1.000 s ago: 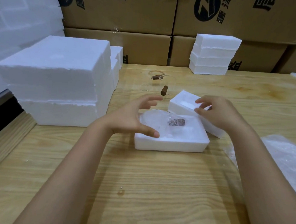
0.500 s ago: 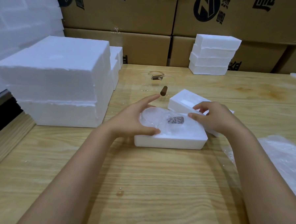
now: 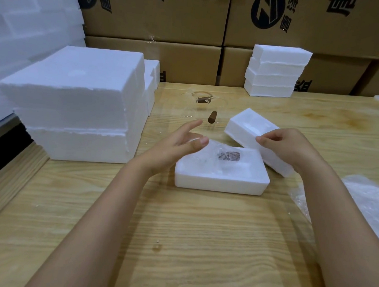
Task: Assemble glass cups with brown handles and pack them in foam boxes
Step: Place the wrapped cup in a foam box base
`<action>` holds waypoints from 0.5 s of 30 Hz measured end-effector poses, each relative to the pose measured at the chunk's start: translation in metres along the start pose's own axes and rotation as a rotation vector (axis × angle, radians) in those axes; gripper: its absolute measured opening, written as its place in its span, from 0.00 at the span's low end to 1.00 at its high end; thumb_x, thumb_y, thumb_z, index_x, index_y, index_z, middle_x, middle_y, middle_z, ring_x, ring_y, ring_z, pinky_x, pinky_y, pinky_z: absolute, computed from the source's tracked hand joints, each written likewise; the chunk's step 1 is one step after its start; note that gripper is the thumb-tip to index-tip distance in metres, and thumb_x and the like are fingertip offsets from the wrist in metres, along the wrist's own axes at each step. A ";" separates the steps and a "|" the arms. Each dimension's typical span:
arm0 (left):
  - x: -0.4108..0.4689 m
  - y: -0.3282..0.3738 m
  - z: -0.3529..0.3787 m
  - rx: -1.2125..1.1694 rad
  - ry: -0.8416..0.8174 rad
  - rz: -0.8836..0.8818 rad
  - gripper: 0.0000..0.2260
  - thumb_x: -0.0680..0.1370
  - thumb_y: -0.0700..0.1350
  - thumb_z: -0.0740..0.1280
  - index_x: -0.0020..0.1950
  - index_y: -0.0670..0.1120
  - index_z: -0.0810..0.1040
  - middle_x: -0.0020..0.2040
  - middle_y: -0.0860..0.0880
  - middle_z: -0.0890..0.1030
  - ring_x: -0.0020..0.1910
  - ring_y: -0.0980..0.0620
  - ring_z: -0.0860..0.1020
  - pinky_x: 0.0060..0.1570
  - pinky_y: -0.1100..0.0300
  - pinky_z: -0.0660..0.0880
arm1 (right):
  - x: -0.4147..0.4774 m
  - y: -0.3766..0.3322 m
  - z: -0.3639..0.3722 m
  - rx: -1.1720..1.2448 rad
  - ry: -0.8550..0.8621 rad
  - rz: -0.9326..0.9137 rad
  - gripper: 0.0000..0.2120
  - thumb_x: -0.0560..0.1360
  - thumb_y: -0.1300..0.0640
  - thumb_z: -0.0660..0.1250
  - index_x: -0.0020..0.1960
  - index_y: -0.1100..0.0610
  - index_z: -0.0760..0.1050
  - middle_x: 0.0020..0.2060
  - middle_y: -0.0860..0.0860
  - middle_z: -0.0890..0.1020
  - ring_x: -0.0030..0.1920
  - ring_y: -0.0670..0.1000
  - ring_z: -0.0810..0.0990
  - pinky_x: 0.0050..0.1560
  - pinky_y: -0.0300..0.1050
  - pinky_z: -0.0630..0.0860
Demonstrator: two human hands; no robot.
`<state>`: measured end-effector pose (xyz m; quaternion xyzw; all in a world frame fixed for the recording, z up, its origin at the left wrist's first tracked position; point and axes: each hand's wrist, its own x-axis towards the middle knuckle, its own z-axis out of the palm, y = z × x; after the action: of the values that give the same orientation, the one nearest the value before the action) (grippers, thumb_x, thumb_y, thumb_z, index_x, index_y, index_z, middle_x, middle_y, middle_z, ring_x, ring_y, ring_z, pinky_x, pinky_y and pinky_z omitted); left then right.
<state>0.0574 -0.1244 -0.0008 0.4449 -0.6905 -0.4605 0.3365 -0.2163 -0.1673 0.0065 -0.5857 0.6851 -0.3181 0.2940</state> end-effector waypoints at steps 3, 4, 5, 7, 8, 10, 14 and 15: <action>0.000 0.002 0.001 -0.005 0.027 -0.004 0.34 0.72 0.66 0.63 0.76 0.58 0.60 0.61 0.62 0.75 0.52 0.79 0.71 0.48 0.78 0.68 | -0.002 0.000 -0.006 0.030 0.148 -0.025 0.08 0.73 0.53 0.72 0.51 0.53 0.81 0.46 0.44 0.79 0.47 0.46 0.75 0.48 0.43 0.68; 0.000 0.003 0.002 -0.006 0.051 -0.001 0.34 0.71 0.66 0.63 0.75 0.58 0.60 0.61 0.63 0.75 0.54 0.78 0.72 0.50 0.75 0.68 | -0.004 -0.005 -0.010 0.086 0.217 -0.056 0.10 0.74 0.54 0.71 0.54 0.54 0.80 0.49 0.47 0.81 0.48 0.47 0.76 0.50 0.43 0.70; 0.000 0.004 0.002 -0.006 0.085 0.007 0.33 0.72 0.67 0.64 0.75 0.59 0.61 0.62 0.62 0.75 0.57 0.74 0.72 0.53 0.72 0.67 | -0.007 -0.013 -0.014 0.183 0.265 -0.104 0.10 0.75 0.55 0.70 0.56 0.55 0.80 0.51 0.49 0.81 0.50 0.49 0.77 0.52 0.45 0.72; 0.002 0.005 0.003 -0.018 0.158 0.031 0.33 0.71 0.66 0.66 0.73 0.60 0.62 0.65 0.58 0.75 0.65 0.64 0.72 0.61 0.64 0.68 | -0.018 -0.035 -0.024 0.507 0.228 -0.254 0.06 0.76 0.59 0.69 0.52 0.55 0.78 0.50 0.51 0.82 0.52 0.52 0.81 0.55 0.49 0.78; 0.003 0.007 0.003 -0.031 0.186 0.056 0.33 0.70 0.65 0.67 0.72 0.60 0.62 0.66 0.57 0.75 0.66 0.61 0.72 0.63 0.61 0.68 | -0.025 -0.047 -0.027 0.707 0.138 -0.324 0.05 0.75 0.62 0.68 0.51 0.56 0.76 0.47 0.51 0.83 0.52 0.53 0.82 0.54 0.51 0.79; 0.005 0.016 0.005 -0.110 0.243 0.099 0.32 0.69 0.64 0.66 0.71 0.60 0.62 0.65 0.56 0.76 0.64 0.61 0.74 0.61 0.63 0.69 | -0.040 -0.068 -0.029 1.051 -0.110 -0.402 0.08 0.74 0.66 0.68 0.50 0.58 0.74 0.46 0.53 0.84 0.53 0.57 0.83 0.51 0.53 0.80; 0.008 0.030 -0.001 -0.594 0.271 0.047 0.24 0.77 0.62 0.61 0.70 0.51 0.68 0.59 0.49 0.81 0.55 0.52 0.82 0.59 0.53 0.77 | -0.057 -0.084 -0.006 1.217 -0.432 -0.346 0.14 0.69 0.67 0.65 0.53 0.61 0.71 0.45 0.55 0.82 0.50 0.55 0.83 0.52 0.56 0.80; 0.006 0.032 -0.003 -0.664 0.267 0.031 0.21 0.79 0.59 0.62 0.68 0.50 0.71 0.56 0.47 0.82 0.52 0.50 0.83 0.53 0.52 0.79 | -0.057 -0.085 0.001 1.193 -0.458 -0.323 0.15 0.68 0.67 0.64 0.54 0.62 0.70 0.46 0.55 0.81 0.50 0.56 0.82 0.53 0.56 0.79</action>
<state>0.0485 -0.1256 0.0304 0.3570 -0.4599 -0.5923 0.5570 -0.1557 -0.1206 0.0739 -0.4706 0.2148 -0.5509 0.6549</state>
